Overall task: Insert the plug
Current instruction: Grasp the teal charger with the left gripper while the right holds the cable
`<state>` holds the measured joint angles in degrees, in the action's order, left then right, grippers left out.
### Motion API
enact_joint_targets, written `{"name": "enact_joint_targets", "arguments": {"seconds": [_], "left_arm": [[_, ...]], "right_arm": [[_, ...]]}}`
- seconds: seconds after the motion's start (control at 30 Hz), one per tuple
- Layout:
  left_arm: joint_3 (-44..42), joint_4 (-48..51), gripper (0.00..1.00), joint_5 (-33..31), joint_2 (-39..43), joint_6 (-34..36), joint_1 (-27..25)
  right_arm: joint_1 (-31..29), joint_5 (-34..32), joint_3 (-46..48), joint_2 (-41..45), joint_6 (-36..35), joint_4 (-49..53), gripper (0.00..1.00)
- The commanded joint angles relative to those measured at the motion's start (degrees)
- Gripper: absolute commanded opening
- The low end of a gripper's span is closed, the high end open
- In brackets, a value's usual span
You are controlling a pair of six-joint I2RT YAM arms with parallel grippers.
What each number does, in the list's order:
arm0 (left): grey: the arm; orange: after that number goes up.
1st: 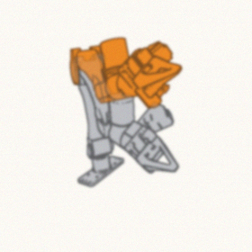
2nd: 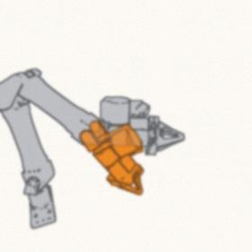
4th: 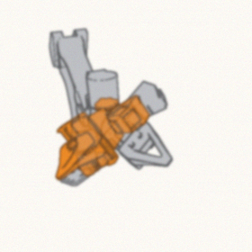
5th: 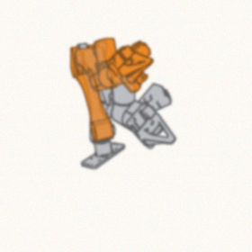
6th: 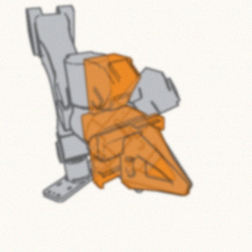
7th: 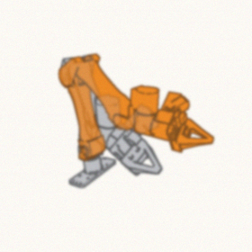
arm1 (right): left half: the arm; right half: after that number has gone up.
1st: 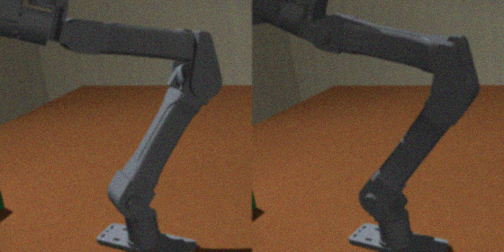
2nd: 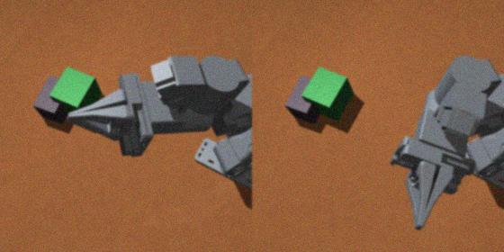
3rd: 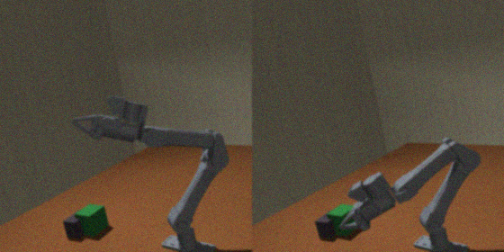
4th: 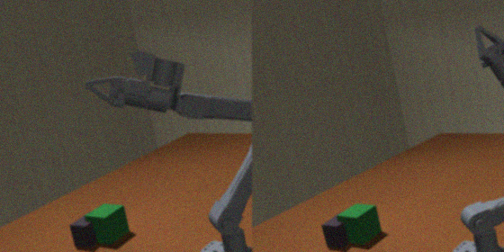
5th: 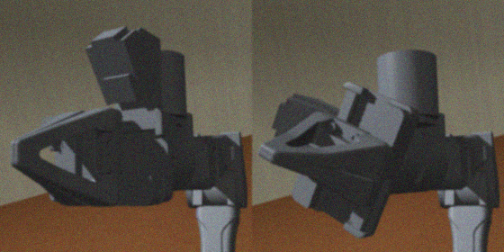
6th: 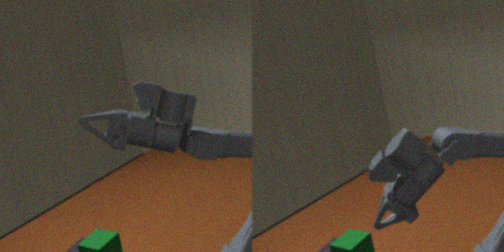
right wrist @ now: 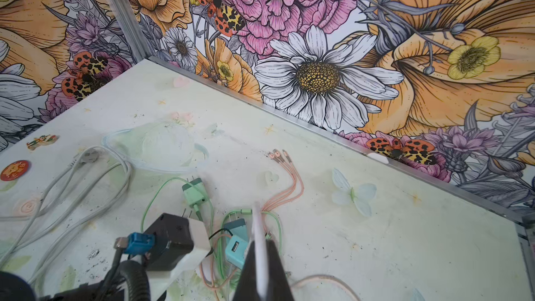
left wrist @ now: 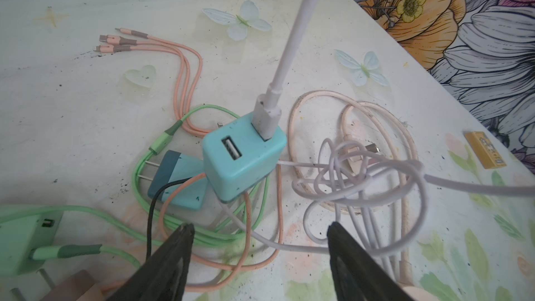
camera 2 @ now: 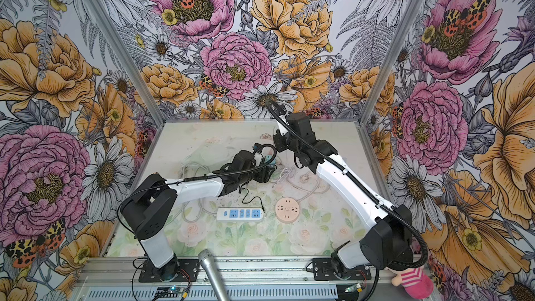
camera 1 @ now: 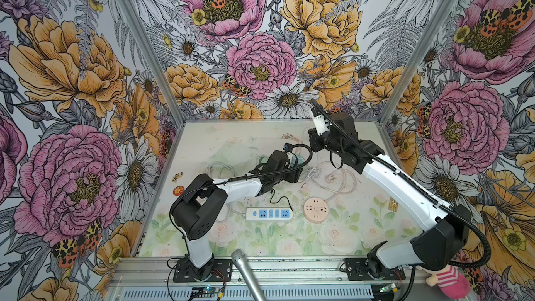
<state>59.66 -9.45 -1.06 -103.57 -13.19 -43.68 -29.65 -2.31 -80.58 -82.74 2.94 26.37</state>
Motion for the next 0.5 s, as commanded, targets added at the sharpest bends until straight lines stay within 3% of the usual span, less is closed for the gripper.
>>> {"name": "enact_joint_targets", "arguments": {"seconds": [0.0,0.33,0.47], "left_arm": [[2.2,-6.0,0.75,-4.9,-3.6,0.6,-0.8],[3.6,-16.4,0.75,-18.1,-10.4,-1.7,-4.2],[2.7,-22.0,0.7,-20.1,-11.6,-1.0,-4.9]], "right_arm": [[0.3,1.7,-1.5,1.6,1.5,-1.6,0.0],[0.3,2.0,0.1,1.9,2.0,-1.5,0.0],[0.3,1.3,0.8,2.0,1.4,-1.6,0.0]]}}
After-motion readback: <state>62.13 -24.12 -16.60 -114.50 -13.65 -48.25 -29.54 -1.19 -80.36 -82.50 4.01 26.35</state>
